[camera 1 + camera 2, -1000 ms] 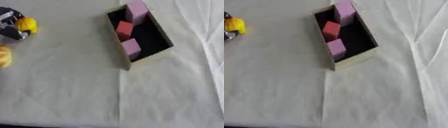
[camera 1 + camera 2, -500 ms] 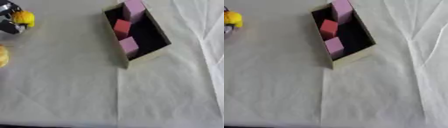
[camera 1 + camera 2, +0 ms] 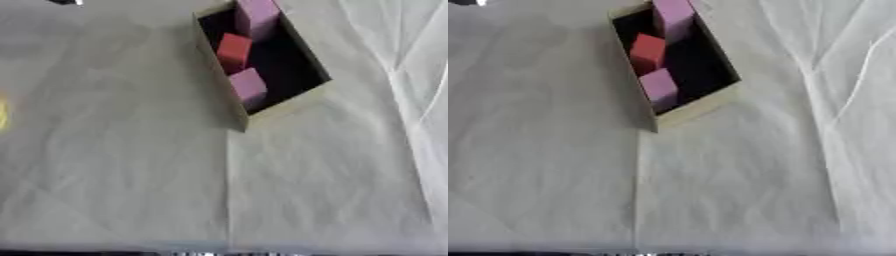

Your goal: Pick up objects on the table and place them in the box.

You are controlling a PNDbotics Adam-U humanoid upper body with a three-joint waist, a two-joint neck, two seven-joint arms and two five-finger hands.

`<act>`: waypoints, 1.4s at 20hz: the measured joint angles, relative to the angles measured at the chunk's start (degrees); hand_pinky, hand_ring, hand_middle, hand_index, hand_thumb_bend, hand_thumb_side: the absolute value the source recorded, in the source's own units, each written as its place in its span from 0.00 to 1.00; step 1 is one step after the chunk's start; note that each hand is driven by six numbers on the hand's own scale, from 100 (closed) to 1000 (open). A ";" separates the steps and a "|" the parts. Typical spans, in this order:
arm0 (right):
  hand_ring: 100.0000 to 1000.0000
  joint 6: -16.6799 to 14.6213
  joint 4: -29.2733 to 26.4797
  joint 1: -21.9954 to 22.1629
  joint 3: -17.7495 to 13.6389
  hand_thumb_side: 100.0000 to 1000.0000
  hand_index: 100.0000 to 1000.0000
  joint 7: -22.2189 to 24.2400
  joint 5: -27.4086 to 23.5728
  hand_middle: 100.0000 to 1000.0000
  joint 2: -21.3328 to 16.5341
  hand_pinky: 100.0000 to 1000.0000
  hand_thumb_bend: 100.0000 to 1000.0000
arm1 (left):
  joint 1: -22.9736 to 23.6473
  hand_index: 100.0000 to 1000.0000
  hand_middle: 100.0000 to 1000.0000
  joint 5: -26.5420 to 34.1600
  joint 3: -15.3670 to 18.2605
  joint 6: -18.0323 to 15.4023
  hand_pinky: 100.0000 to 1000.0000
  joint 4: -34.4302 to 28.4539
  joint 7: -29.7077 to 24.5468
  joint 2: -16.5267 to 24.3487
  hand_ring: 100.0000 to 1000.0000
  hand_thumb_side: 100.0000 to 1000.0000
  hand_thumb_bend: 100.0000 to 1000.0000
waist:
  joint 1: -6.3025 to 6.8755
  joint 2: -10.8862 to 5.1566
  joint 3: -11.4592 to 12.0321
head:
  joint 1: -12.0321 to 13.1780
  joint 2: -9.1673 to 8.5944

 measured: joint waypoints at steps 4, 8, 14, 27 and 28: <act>0.70 -0.60 0.00 -1.38 -0.13 0.80 0.83 -0.03 -0.84 0.74 -0.42 0.86 0.00 | -2.54 0.59 0.57 1.54 -1.27 -0.08 0.69 -1.17 -0.14 -4.43 0.62 0.14 0.02 | 0.54 -0.02 -0.98 | 0.32 -0.01; 0.70 -1.12 0.00 -2.48 -0.25 0.75 0.83 -0.16 -1.42 0.73 -0.52 0.86 0.00 | -3.99 0.60 0.57 2.44 -2.97 -0.76 0.69 -1.24 0.12 -8.19 0.62 0.10 0.00 | 1.34 -0.02 -2.30 | 0.93 -0.08; 0.70 -1.24 0.00 -3.86 -0.46 0.76 0.83 -0.26 -1.98 0.73 -0.54 0.86 0.00 | -4.39 0.61 0.58 0.80 -5.67 -2.86 0.70 0.90 -0.68 -11.59 0.63 0.09 0.02 | 2.34 -0.02 -3.69 | 1.25 -0.21; 0.70 -1.01 0.00 -4.89 -0.45 0.76 0.83 -0.15 -3.00 0.73 -0.54 0.86 0.00 | -3.68 0.63 0.59 -4.68 -8.50 -7.62 0.70 5.68 -3.00 -14.11 0.65 0.11 0.13 | 3.33 0.04 -3.90 | 0.62 -0.50; 0.70 -0.94 0.00 -4.88 -0.45 0.76 0.83 -0.15 -3.02 0.73 -0.54 0.86 0.00 | -3.38 0.62 0.59 -4.77 -8.64 -7.83 0.70 5.79 -3.27 -14.11 0.65 0.11 0.13 | 3.33 0.04 -3.89 | 0.51 -0.50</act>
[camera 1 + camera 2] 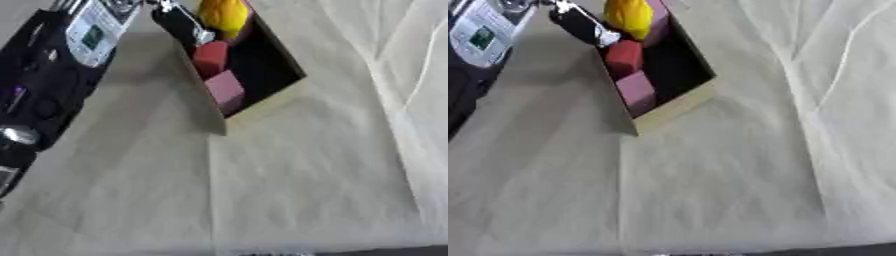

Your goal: Pick up objects on the table and place them in the box.

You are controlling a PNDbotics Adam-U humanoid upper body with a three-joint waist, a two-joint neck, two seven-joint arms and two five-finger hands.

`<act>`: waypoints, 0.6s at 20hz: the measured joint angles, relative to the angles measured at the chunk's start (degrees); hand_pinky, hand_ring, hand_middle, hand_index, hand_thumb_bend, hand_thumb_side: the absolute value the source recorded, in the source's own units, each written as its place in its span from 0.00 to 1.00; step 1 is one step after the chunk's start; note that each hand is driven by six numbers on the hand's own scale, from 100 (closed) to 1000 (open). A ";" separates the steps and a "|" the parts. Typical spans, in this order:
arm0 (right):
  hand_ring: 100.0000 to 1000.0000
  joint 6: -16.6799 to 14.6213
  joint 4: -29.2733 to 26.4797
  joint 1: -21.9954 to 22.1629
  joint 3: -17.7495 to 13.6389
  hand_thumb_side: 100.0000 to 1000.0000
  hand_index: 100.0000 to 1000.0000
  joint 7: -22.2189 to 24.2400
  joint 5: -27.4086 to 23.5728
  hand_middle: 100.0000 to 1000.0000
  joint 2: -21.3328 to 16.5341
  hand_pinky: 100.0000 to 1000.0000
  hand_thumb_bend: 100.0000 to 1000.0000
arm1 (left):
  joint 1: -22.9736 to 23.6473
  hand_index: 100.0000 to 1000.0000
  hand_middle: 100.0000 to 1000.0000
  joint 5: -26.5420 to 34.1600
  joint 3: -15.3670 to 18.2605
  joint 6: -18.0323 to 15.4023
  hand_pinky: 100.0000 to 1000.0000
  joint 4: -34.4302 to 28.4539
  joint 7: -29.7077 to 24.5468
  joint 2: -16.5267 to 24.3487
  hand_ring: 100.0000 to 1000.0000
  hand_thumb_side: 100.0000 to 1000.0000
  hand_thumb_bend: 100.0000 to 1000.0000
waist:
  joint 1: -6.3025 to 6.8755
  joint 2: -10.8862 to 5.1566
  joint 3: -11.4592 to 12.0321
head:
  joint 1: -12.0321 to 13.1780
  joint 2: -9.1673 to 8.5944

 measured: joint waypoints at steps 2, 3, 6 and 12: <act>0.70 0.14 0.00 0.00 0.01 0.76 0.83 0.05 -0.08 0.73 0.02 0.86 0.00 | 0.41 0.68 0.63 -0.24 -0.02 -0.18 0.72 0.36 -0.12 0.00 0.67 0.20 0.23 | 0.00 0.00 0.01 | -0.03 0.00; 0.69 0.20 0.00 0.00 0.03 0.76 0.83 0.11 -0.11 0.73 0.02 0.86 0.00 | 0.48 0.81 0.71 -0.37 -0.05 -0.25 0.74 0.59 -0.05 -0.01 0.72 0.32 0.32 | 0.00 0.00 0.02 | -0.03 0.00; 0.69 0.39 0.00 0.03 0.11 0.76 0.83 0.32 -0.14 0.73 0.09 0.86 0.00 | 0.73 0.94 0.83 -0.67 -0.28 -0.77 0.84 1.30 0.12 -0.05 0.85 0.52 0.46 | 0.00 0.00 0.10 | -0.03 0.00; 0.69 0.66 0.00 0.44 0.39 0.76 0.83 0.64 -0.14 0.73 0.20 0.86 0.00 | 0.88 0.97 0.85 -1.92 -0.20 -1.84 0.85 1.61 0.03 -0.05 0.90 0.68 0.52 | 0.00 0.00 0.37 | -0.25 0.07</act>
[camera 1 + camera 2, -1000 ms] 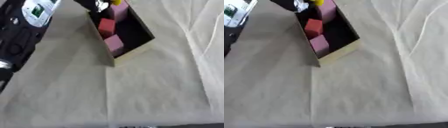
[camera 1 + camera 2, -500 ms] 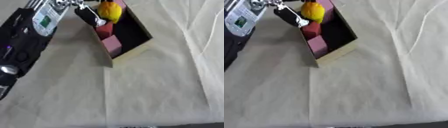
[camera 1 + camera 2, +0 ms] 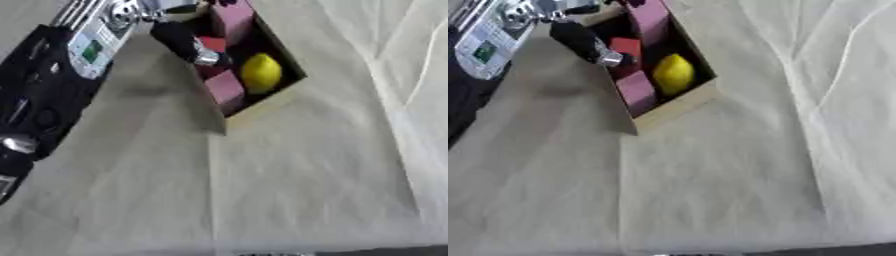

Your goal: Pick up objects on the table and place them in the box.

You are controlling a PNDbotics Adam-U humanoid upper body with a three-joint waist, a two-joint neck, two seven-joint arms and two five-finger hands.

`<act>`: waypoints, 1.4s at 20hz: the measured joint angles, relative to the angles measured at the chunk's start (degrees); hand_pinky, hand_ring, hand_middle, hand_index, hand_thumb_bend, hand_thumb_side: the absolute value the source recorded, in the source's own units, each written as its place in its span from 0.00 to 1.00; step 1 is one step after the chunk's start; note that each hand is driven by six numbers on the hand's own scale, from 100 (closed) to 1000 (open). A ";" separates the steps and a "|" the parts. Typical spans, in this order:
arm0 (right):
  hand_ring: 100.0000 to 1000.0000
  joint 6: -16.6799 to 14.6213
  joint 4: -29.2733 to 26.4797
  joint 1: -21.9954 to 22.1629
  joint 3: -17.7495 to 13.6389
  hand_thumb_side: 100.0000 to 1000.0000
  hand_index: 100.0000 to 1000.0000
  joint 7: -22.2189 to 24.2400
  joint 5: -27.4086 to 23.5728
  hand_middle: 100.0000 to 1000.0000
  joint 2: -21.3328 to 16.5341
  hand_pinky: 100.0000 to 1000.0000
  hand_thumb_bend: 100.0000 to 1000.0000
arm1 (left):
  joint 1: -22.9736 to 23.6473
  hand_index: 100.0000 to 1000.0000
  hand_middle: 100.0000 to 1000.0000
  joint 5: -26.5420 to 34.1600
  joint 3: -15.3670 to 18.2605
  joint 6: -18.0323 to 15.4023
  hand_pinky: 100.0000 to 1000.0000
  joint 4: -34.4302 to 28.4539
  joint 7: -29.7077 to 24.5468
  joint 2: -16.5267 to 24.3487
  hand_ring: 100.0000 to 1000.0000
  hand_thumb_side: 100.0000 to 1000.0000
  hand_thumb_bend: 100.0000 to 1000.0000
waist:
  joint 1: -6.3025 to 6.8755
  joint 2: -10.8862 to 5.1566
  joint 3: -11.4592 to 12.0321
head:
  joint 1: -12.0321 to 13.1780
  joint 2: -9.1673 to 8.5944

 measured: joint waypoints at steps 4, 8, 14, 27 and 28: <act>0.69 0.21 0.00 0.28 0.03 0.76 0.83 0.17 0.00 0.73 0.01 0.86 0.00 | 0.00 0.94 0.81 -0.07 0.66 0.28 0.82 -0.70 0.87 0.04 0.86 0.56 0.48 | 0.00 -0.05 0.46 | -0.08 0.44; 0.69 0.44 0.00 1.23 0.09 0.76 0.83 0.16 0.00 0.73 0.01 0.86 0.00 | 0.59 0.92 0.79 0.19 0.94 0.95 0.81 -2.35 1.74 0.80 0.84 0.50 0.48 | 0.00 -0.40 1.75 | -0.08 0.46; 0.69 0.65 0.00 3.22 -0.06 0.76 0.83 -0.18 0.00 0.73 -0.02 0.86 0.00 | 4.52 0.88 0.78 3.15 2.46 2.68 0.81 -8.22 2.31 7.67 0.83 0.47 0.49 | -0.02 -2.65 4.75 | -0.23 0.47; 0.69 0.32 0.00 5.58 -0.45 0.76 0.83 -0.74 0.44 0.73 -0.17 0.86 0.00 | 22.91 0.89 0.79 11.70 7.08 9.48 0.82 -25.24 3.49 28.63 0.83 0.43 0.53 | -1.71 -3.59 7.66 | -0.44 0.48; 0.69 0.28 0.00 5.65 -0.45 0.76 0.83 -0.78 0.52 0.73 -0.17 0.86 0.00 | 24.20 0.89 0.79 11.99 7.39 9.90 0.82 -26.52 3.68 29.87 0.83 0.43 0.54 | -1.84 -3.59 7.70 | -0.63 0.48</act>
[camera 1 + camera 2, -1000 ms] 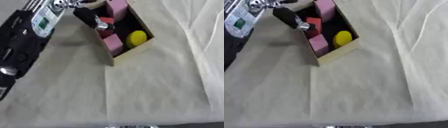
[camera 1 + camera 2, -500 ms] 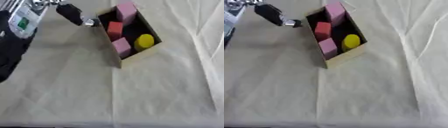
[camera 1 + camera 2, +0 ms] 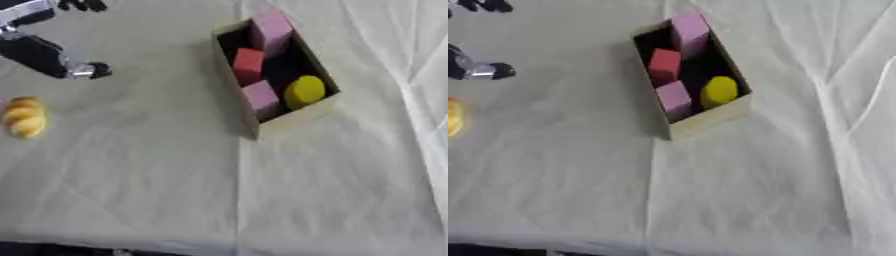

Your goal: Pick up objects on the table and place them in the box.

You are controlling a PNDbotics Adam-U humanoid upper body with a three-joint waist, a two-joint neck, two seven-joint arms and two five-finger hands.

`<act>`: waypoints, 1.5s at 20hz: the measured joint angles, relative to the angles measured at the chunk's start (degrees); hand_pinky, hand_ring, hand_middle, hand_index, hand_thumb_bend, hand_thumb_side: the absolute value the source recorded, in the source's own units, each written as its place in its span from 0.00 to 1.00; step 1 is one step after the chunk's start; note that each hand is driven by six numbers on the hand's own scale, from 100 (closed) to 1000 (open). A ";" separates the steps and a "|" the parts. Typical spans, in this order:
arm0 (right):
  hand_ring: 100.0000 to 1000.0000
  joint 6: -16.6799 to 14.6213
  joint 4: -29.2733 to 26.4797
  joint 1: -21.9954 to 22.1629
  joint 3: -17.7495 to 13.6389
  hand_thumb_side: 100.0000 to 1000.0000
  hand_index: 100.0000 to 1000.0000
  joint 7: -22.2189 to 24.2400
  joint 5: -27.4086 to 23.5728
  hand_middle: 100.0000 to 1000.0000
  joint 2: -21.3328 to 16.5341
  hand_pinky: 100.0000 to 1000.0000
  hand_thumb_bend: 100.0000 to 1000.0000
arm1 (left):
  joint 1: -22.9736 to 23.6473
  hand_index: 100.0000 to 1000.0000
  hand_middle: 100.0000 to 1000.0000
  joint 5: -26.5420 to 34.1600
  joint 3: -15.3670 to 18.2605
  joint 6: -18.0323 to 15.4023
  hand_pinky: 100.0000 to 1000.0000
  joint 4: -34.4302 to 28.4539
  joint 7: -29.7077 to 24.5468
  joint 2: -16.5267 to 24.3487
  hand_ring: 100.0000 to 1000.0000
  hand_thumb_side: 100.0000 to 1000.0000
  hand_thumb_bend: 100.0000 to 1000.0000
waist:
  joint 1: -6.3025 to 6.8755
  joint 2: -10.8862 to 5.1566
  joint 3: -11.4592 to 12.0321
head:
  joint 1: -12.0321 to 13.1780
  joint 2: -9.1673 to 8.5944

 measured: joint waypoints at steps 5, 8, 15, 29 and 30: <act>0.69 -0.20 0.00 0.09 -0.10 0.76 0.83 -0.13 0.56 0.73 0.00 0.86 0.00 | 7.21 0.85 0.75 0.98 1.45 1.79 0.82 -4.98 0.65 5.36 0.82 0.37 0.57 | -0.88 0.00 0.01 | -0.41 0.00; 0.69 -0.28 0.00 0.47 -0.27 0.76 0.83 -0.22 0.89 0.73 0.00 0.86 0.00 | 10.86 0.85 0.74 1.33 2.30 2.86 0.82 -7.24 0.42 7.73 0.81 0.31 0.61 | -1.12 0.01 0.13 | -0.30 0.00; 0.69 -0.37 0.00 0.67 -0.31 0.76 0.82 -0.32 1.42 0.73 0.01 0.86 0.00 | 16.23 0.86 0.75 0.54 5.04 5.12 0.84 -9.14 -0.61 10.81 0.82 0.17 0.68 | -1.81 0.06 0.61 | -0.13 0.00; 0.69 -0.58 0.00 2.13 -0.67 0.76 0.82 -0.87 2.38 0.73 0.09 0.86 0.00 | 25.66 0.88 0.77 -2.19 10.14 7.71 0.86 -3.46 -1.40 13.19 0.84 0.12 0.70 | -2.18 0.08 1.08 | -0.16 0.00; 0.69 -0.58 0.00 2.27 -0.67 0.76 0.82 -0.93 2.50 0.73 0.09 0.86 0.00 | 26.45 0.88 0.77 -2.15 10.86 7.99 0.85 -3.36 -1.13 13.45 0.84 0.12 0.69 | -2.18 0.09 1.28 | -0.17 0.00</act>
